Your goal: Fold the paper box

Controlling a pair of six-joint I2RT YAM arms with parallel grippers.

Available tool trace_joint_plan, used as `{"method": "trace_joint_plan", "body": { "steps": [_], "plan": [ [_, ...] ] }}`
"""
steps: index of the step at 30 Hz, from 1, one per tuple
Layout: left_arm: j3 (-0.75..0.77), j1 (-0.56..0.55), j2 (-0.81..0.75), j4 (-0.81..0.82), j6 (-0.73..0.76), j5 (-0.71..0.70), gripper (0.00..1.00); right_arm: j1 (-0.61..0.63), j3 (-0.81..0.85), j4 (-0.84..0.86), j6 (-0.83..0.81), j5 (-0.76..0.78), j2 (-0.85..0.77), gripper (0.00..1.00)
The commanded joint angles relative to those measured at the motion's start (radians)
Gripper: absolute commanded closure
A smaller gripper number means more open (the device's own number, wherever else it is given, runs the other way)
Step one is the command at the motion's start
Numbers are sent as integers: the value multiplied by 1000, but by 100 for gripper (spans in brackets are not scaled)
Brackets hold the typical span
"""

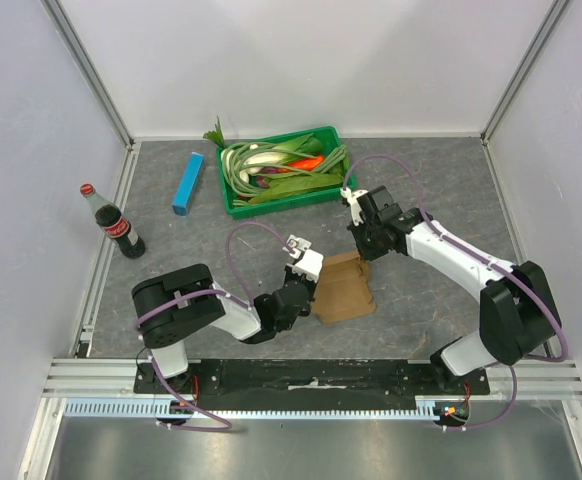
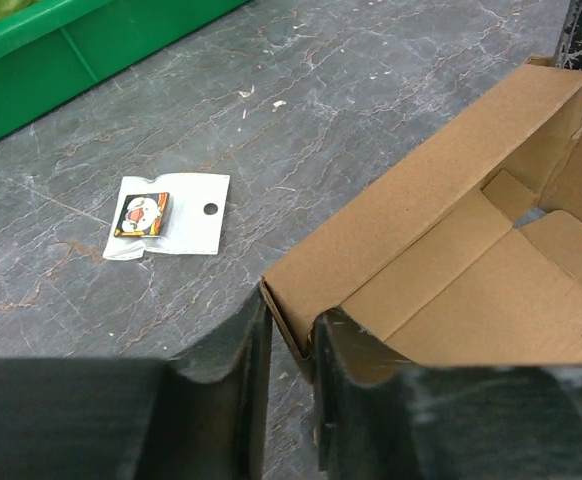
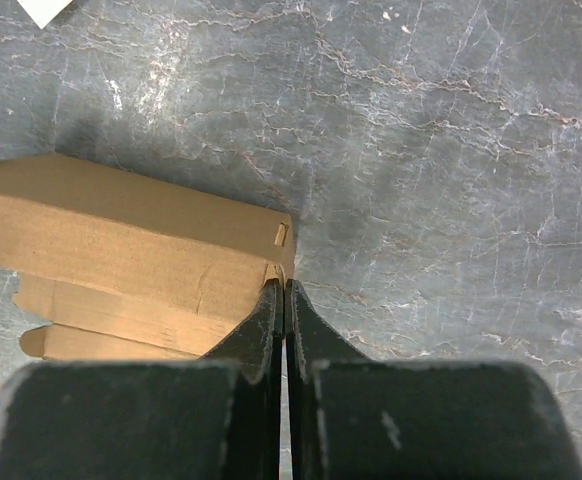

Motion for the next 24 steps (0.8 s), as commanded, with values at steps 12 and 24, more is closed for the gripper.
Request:
{"method": "trace_joint_plan", "body": {
  "steps": [12,24],
  "plan": [
    [-14,-6,-397,-460,-298,32,37,8,-100,164,167,72,-126,100],
    [24,51,-343,-414,-380,311,88,28,-120,203,219,111,-117,97]
  ]
}}
